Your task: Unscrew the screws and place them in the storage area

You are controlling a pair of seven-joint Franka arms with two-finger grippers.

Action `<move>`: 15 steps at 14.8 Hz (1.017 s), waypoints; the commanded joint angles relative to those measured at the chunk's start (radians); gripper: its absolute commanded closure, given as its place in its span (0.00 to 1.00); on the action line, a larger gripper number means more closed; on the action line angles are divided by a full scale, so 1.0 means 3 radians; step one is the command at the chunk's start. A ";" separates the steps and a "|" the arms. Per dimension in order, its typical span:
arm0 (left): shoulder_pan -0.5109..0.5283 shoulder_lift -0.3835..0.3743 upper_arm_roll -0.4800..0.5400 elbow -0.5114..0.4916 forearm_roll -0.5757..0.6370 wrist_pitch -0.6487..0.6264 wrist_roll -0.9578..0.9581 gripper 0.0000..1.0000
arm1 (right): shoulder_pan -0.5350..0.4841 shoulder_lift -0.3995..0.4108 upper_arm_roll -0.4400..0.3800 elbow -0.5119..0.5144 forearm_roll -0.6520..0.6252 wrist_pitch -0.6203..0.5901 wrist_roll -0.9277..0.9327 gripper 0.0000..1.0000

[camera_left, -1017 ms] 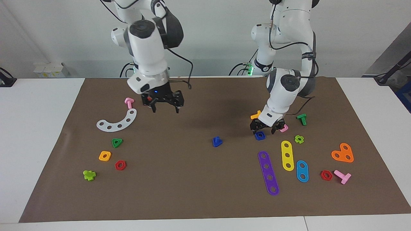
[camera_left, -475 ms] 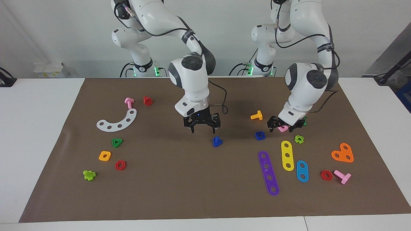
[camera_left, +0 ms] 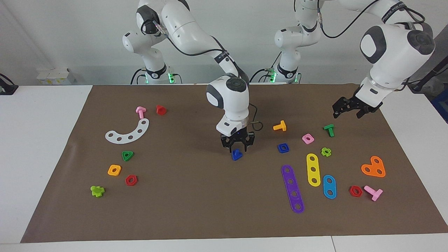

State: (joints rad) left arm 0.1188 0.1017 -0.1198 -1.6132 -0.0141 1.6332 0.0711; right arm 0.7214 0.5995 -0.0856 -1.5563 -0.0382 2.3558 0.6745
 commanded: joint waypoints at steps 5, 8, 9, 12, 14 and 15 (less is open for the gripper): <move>-0.0048 -0.0175 -0.0015 0.0336 -0.0004 -0.0438 -0.0094 0.00 | -0.0022 0.0016 0.0030 -0.0074 -0.0128 0.0104 -0.0044 0.65; -0.0048 -0.0227 -0.0020 0.0325 -0.0004 -0.0418 -0.0084 0.00 | 0.0004 0.0001 0.0025 -0.0074 -0.0190 0.0094 0.0001 1.00; -0.0053 -0.0232 -0.0020 0.0320 -0.0004 -0.0407 -0.0079 0.00 | -0.0011 0.0001 0.0025 -0.0043 -0.0195 0.0063 0.0007 1.00; -0.0053 -0.0242 -0.0020 0.0310 0.0031 -0.0407 -0.0079 0.00 | -0.0032 -0.0055 -0.0021 0.0044 -0.0190 -0.0116 0.0017 1.00; -0.0074 -0.0242 -0.0035 0.0305 0.0169 -0.0407 -0.0079 0.00 | -0.0113 -0.0411 -0.0148 -0.0068 -0.0210 -0.0254 0.0012 1.00; -0.0114 -0.0242 -0.0035 0.0305 0.0175 -0.0402 -0.0079 0.00 | -0.0230 -0.0606 -0.0164 -0.0205 -0.0210 -0.0325 -0.0044 1.00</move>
State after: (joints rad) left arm 0.1099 0.0409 -0.1332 -1.5128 0.0070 1.5194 0.0563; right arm 0.7114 0.5570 -0.1258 -1.5429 -0.0729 2.3178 0.6734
